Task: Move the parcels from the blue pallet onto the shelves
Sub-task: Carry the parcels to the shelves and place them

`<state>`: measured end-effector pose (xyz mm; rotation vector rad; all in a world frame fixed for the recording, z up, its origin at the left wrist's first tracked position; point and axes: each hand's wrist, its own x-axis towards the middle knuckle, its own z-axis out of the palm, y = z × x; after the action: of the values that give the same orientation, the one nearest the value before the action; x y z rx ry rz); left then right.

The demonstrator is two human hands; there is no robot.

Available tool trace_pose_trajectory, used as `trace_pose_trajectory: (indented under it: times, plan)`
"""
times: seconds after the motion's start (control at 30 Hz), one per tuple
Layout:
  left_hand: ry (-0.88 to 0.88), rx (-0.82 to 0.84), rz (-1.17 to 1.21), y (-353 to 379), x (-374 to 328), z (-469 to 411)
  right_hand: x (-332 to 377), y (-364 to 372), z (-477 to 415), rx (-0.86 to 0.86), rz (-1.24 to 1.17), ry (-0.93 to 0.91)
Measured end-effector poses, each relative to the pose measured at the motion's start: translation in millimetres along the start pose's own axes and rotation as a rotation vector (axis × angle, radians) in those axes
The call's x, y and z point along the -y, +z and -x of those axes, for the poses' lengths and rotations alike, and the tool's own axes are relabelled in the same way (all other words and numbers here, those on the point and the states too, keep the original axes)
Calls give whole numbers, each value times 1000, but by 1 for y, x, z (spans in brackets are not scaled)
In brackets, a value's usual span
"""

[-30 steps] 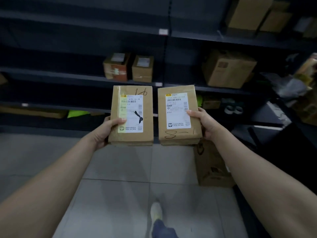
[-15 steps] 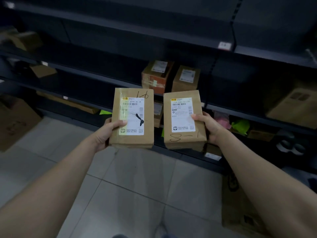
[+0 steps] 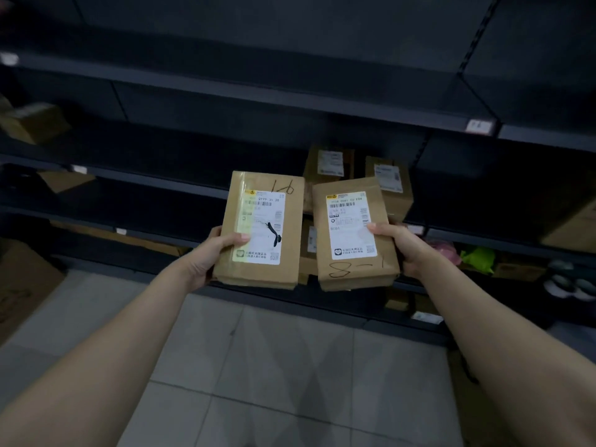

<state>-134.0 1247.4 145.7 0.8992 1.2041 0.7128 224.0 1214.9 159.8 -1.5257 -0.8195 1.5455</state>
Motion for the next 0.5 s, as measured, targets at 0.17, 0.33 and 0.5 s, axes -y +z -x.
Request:
trace_pose_trajectory:
  times: [0.17,0.33,0.5]
  plan:
    - [87,138,-66,-25,-56,-11,15,30,-6,-34,-14,-18]
    - [187,244,-93,-13,-110,-16,36,24,10,-117,-54,-97]
    - [247,379,-151,30,-156,-24,57,-7,43,-202,-91,-229]
